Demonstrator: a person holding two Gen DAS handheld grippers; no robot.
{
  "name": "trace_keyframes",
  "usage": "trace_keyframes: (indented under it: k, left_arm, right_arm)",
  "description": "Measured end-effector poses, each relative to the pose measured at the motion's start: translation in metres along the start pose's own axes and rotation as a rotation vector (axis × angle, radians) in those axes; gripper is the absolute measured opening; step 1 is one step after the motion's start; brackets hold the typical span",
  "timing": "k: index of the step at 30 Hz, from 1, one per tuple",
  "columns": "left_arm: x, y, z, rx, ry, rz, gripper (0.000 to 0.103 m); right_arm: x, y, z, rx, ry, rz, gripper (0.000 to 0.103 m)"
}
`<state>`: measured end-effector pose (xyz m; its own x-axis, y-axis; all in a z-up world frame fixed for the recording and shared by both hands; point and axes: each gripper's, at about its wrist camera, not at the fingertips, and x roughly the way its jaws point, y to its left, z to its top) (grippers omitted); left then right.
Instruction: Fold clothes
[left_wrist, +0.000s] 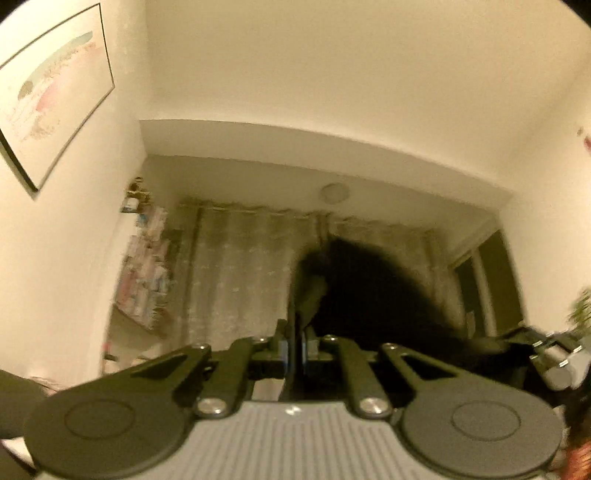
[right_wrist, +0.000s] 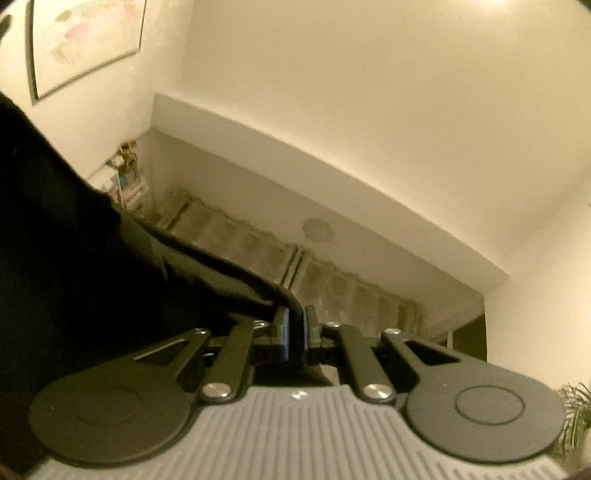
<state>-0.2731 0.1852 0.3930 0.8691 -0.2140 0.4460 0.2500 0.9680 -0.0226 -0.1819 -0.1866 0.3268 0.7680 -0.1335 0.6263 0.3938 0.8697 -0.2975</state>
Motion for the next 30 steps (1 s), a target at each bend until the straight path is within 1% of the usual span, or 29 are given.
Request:
trace_keyframes:
  k: [1, 3, 4, 5, 6, 8, 9, 11, 13, 14, 15, 17, 18, 19, 21, 23, 24, 25, 27, 30]
  left_arm:
    - [0.011, 0.004, -0.01, -0.023, 0.027, -0.01, 0.005]
    - [0.038, 0.003, -0.039, -0.067, 0.097, -0.027, 0.005]
    - [0.058, -0.004, -0.064, -0.043, 0.16, -0.01, 0.005]
    - [0.077, -0.011, -0.088, -0.021, 0.223, 0.007, 0.005]
    - [0.098, -0.016, -0.115, -0.024, 0.299, 0.01, 0.004]
    - [0.141, -0.01, -0.189, -0.013, 0.467, 0.065, 0.004]
    - [0.163, -0.007, -0.226, -0.008, 0.55, 0.093, 0.004]
    - [0.195, 0.009, -0.311, -0.002, 0.709, 0.182, 0.004]
    - [0.211, 0.032, -0.392, -0.077, 0.89, 0.248, 0.004]
    - [0.212, 0.042, -0.424, -0.117, 0.947, 0.276, 0.004]
    - [0.211, 0.046, -0.447, -0.132, 0.99, 0.292, 0.004]
    - [0.209, 0.055, -0.494, -0.16, 1.077, 0.324, 0.004]
    - [0.211, 0.055, -0.506, -0.142, 1.106, 0.327, 0.004]
    - [0.216, 0.06, -0.508, -0.133, 1.112, 0.341, 0.004]
    - [0.224, 0.068, -0.5, -0.153, 1.066, 0.344, 0.004]
    - [0.216, 0.069, -0.487, -0.139, 1.048, 0.334, 0.004]
    - [0.218, 0.073, -0.483, -0.134, 1.045, 0.338, 0.004]
    - [0.221, 0.075, -0.486, -0.137, 1.049, 0.34, 0.004]
    - [0.226, 0.079, -0.488, -0.155, 1.056, 0.336, 0.004]
    - [0.237, 0.077, -0.483, -0.162, 1.041, 0.331, 0.004]
  right_arm:
    - [0.008, 0.001, -0.011, -0.007, 0.03, 0.007, 0.006]
    - [0.023, 0.007, -0.038, 0.018, 0.105, 0.045, 0.007]
    - [0.032, 0.013, -0.055, 0.044, 0.165, 0.081, 0.007]
    - [0.041, 0.029, -0.08, 0.02, 0.228, 0.113, 0.007]
    - [0.05, 0.044, -0.106, -0.005, 0.291, 0.145, 0.007]
    - [0.068, 0.075, -0.162, -0.05, 0.44, 0.221, 0.007]
    - [0.076, 0.089, -0.194, -0.049, 0.523, 0.264, 0.007]
    - [0.091, 0.117, -0.263, -0.067, 0.699, 0.335, 0.007]
    - [0.089, 0.145, -0.329, -0.099, 0.857, 0.393, 0.007]
    - [0.085, 0.153, -0.356, -0.075, 0.924, 0.427, 0.007]
    - [0.08, 0.161, -0.381, -0.051, 0.989, 0.46, 0.007]
    - [0.068, 0.173, -0.415, -0.028, 1.065, 0.504, 0.007]
    - [0.066, 0.18, -0.425, -0.072, 1.078, 0.52, 0.007]
    - [0.065, 0.186, -0.435, -0.114, 1.088, 0.535, 0.007]
    - [0.069, 0.185, -0.429, -0.128, 1.068, 0.557, 0.007]
    - [0.081, 0.178, -0.415, -0.096, 1.046, 0.543, 0.007]
    - [0.086, 0.174, -0.407, -0.077, 1.036, 0.536, 0.007]
    - [0.087, 0.168, -0.395, -0.028, 1.036, 0.529, 0.007]
    - [0.09, 0.18, -0.387, 0.015, 1.025, 0.512, 0.006]
    - [0.096, 0.183, -0.363, -0.049, 0.964, 0.491, 0.006]
